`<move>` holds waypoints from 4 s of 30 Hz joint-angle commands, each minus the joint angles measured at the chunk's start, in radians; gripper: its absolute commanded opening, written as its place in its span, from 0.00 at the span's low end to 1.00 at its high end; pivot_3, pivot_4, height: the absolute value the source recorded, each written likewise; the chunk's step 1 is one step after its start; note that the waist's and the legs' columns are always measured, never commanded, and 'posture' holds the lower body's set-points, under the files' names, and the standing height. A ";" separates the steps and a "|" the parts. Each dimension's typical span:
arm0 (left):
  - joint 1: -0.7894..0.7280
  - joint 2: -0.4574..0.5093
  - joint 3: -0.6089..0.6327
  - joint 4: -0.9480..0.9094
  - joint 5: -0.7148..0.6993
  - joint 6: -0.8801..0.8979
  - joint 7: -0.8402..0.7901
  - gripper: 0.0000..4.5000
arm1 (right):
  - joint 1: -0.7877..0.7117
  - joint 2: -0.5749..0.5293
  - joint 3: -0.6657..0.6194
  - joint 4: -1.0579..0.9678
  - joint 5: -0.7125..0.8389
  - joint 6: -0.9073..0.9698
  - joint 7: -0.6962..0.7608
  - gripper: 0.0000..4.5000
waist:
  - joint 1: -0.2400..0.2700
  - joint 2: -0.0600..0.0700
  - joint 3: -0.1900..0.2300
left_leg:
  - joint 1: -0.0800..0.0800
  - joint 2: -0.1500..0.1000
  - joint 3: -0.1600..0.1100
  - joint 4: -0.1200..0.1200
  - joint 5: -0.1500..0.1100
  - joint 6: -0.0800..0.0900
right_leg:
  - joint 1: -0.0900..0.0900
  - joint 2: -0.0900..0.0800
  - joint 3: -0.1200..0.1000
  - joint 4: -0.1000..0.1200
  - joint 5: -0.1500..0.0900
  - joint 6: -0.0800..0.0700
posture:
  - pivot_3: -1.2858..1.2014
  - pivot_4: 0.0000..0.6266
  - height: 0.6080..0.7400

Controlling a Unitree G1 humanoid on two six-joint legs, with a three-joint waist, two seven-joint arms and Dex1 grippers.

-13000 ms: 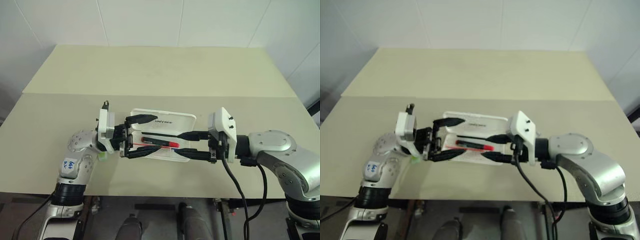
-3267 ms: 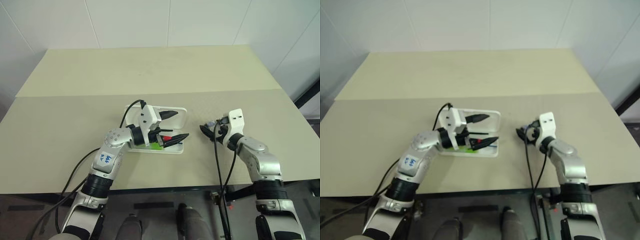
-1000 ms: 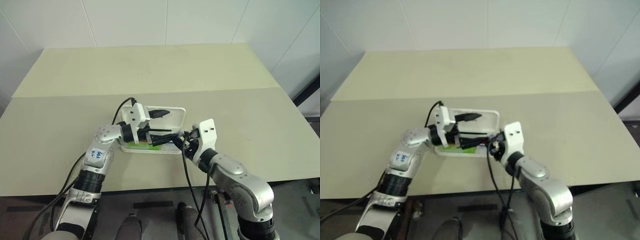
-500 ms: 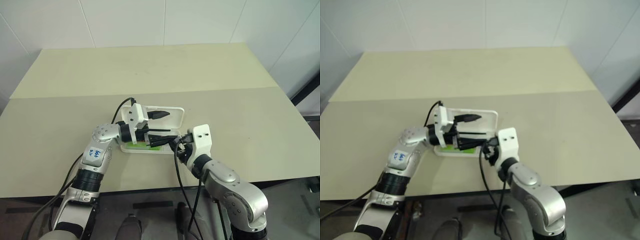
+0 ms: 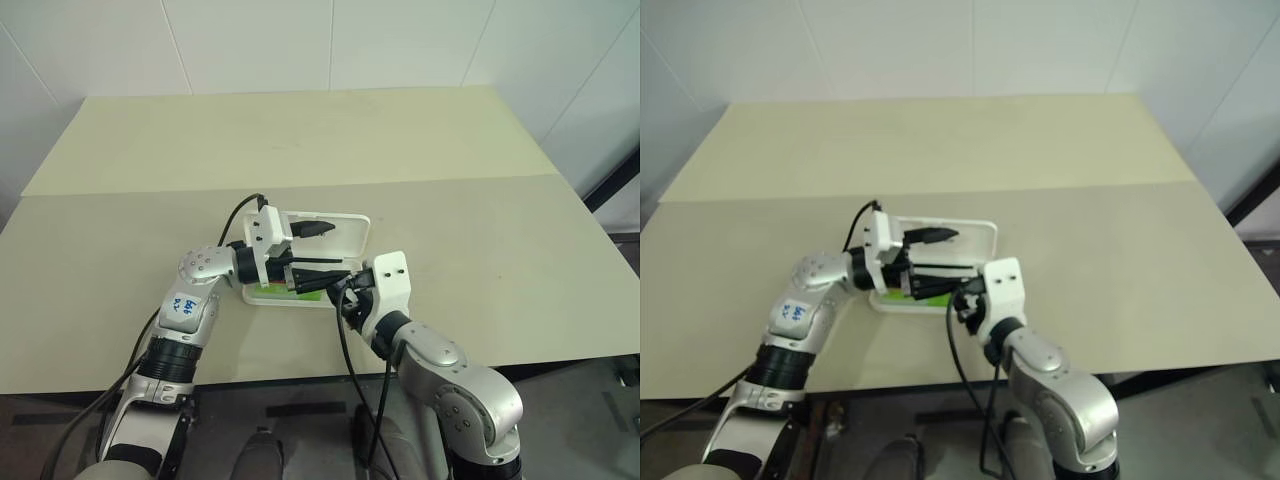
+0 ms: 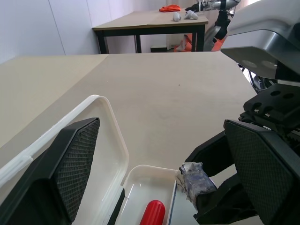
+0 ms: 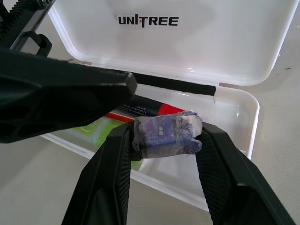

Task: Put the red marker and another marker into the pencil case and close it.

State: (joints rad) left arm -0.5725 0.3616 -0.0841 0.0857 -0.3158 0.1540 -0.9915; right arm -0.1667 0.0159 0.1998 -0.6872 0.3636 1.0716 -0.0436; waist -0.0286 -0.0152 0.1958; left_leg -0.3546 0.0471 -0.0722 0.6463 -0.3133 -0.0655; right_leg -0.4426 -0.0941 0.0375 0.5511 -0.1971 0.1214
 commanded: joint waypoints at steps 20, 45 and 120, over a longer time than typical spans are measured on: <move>0.003 -0.004 0.014 -0.059 -0.023 0.002 0.025 1.00 | -0.011 -0.012 0.010 0.026 0.005 -0.057 0.069 0.44 | 0.000 0.000 0.000 | 0.000 0.000 0.000 0.000 0.000 0.000 | 0.000 0.000 0.000 0.000 0.000 0.000 | 0.52 0.24 1.00; -0.022 -0.029 0.009 -0.016 -0.023 -0.013 0.023 1.00 | -0.007 -0.150 -0.105 -0.050 0.055 -0.047 0.177 0.99 | 0.000 0.000 0.000 | 0.000 0.000 0.000 0.000 0.000 0.000 | 0.000 0.000 0.000 -0.001 0.000 0.000 | 0.52 0.24 1.00; -0.271 0.237 0.393 0.488 -0.173 0.277 0.349 0.00 | -0.095 -0.571 -0.243 0.080 0.298 -0.254 0.659 1.00 | 0.001 -0.007 0.004 | 0.000 0.000 0.001 0.000 -0.001 0.002 | 0.000 0.000 0.000 0.000 0.003 0.006 | 0.52 0.24 1.00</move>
State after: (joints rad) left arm -0.8107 0.5974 0.2799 0.5662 -0.4869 0.4481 -0.6520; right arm -0.2602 -0.5465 -0.0111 -0.5874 0.6474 0.8434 0.6068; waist -0.0276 -0.0222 0.1998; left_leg -0.3550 0.0471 -0.0714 0.6461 -0.3143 -0.0639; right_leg -0.4428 -0.0940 0.0370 0.5525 -0.1930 0.1293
